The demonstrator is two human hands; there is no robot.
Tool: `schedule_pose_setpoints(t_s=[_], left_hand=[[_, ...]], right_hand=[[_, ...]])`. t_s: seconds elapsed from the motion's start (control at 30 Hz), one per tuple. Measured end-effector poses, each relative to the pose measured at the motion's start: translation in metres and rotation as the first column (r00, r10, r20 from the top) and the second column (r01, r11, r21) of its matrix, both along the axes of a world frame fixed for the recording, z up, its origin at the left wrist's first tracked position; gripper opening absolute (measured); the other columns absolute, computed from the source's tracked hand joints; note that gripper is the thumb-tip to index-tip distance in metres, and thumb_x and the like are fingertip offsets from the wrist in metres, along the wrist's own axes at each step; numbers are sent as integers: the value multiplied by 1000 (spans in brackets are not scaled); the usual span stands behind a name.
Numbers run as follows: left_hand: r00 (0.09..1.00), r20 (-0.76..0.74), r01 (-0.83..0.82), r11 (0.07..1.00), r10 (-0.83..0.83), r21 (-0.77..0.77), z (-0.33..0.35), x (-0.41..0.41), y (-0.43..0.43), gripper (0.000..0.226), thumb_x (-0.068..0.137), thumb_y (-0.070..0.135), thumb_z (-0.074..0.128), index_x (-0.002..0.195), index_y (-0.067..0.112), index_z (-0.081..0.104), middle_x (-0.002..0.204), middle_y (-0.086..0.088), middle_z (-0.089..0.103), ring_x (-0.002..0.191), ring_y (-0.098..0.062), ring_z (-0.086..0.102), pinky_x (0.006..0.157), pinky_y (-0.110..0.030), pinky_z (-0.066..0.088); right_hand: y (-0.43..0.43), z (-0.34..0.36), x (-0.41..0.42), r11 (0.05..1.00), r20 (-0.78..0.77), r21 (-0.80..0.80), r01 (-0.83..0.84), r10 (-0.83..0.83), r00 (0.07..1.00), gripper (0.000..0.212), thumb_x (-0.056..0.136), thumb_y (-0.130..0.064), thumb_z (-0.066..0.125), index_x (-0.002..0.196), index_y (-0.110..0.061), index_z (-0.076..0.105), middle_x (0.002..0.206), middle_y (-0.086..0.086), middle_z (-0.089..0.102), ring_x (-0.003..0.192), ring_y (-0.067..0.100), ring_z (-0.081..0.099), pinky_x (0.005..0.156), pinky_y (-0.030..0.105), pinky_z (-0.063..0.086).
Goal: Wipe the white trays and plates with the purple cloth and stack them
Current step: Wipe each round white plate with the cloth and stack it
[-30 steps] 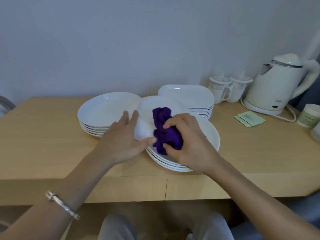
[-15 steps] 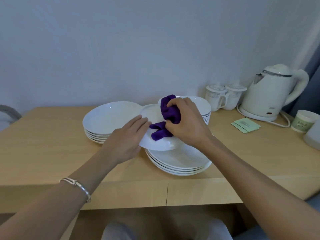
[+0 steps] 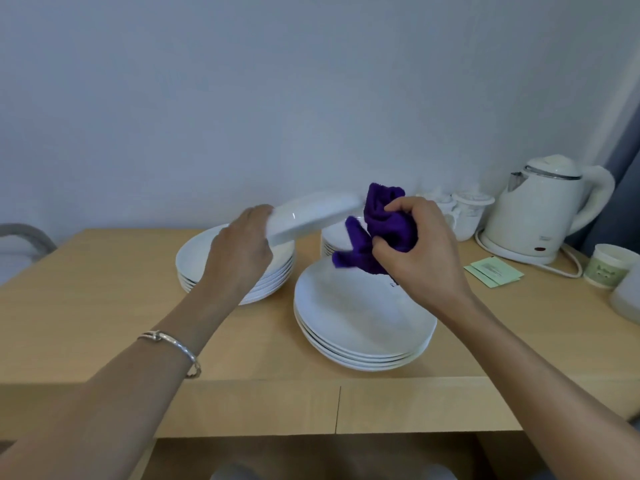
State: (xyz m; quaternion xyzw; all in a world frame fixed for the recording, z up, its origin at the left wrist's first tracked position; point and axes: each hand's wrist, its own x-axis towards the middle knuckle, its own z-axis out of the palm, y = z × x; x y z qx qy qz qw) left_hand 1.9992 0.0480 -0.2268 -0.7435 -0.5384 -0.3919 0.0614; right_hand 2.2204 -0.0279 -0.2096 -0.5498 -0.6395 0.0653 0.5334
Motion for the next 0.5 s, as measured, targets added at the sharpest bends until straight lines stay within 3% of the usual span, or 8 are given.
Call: schedule_pose_setpoints(t_s=[0.1,0.17,0.23,0.33,0.43,0.5], left_hand=[[916,375,-82,981,145,-178,9,-13,7,20,93,3,42,110,4,53,95,-12,55,88,-36,54,67,-39,46],[724,659,31,944,205,-329,10,-24,14,25,89,1,41,112,4,52,108,-10,56,93,-35,57,60,-43,56],[493,841,207,909,222,-361,6,-35,18,37,83,-5,39,115,5,55,111,-12,60,89,-33,61,49,-38,57],[329,902,297,876,278,-379,0,-46,11,39,82,-14,33,109,5,54,89,-11,62,71,-28,62,42,-30,55],[259,908,336,850,330,-405,-10,-53,7,30,86,-13,32,106,2,50,87,-11,60,75,-30,62,42,-31,55],[258,902,359,833,347,-422,-14,-57,7,26,90,-8,33,109,0,48,90,-14,60,78,-31,63,45,-31,57]], right_hand=[[4,-11,-3,998,6,-66,-25,25,1000,40,77,-12,66,105,-34,49,112,-7,50,100,7,51,84,23,43],[6,-19,-6,993,14,-113,-34,36,999,39,77,-12,65,105,-34,49,111,-7,50,102,9,52,85,26,45],[9,-26,-9,987,13,-155,-41,43,999,39,76,-12,65,104,-34,49,108,-8,51,100,9,52,85,30,47],[10,-33,-12,977,18,-201,-70,76,997,37,76,-10,65,101,-33,50,100,-17,51,100,11,52,84,28,45],[13,-39,-15,968,44,-234,-88,101,994,36,75,-9,66,99,-32,51,99,-20,50,101,11,51,84,24,39],[16,-44,-16,963,65,-254,-89,109,992,36,75,-10,67,100,-32,52,99,-18,50,100,11,51,83,22,37]])
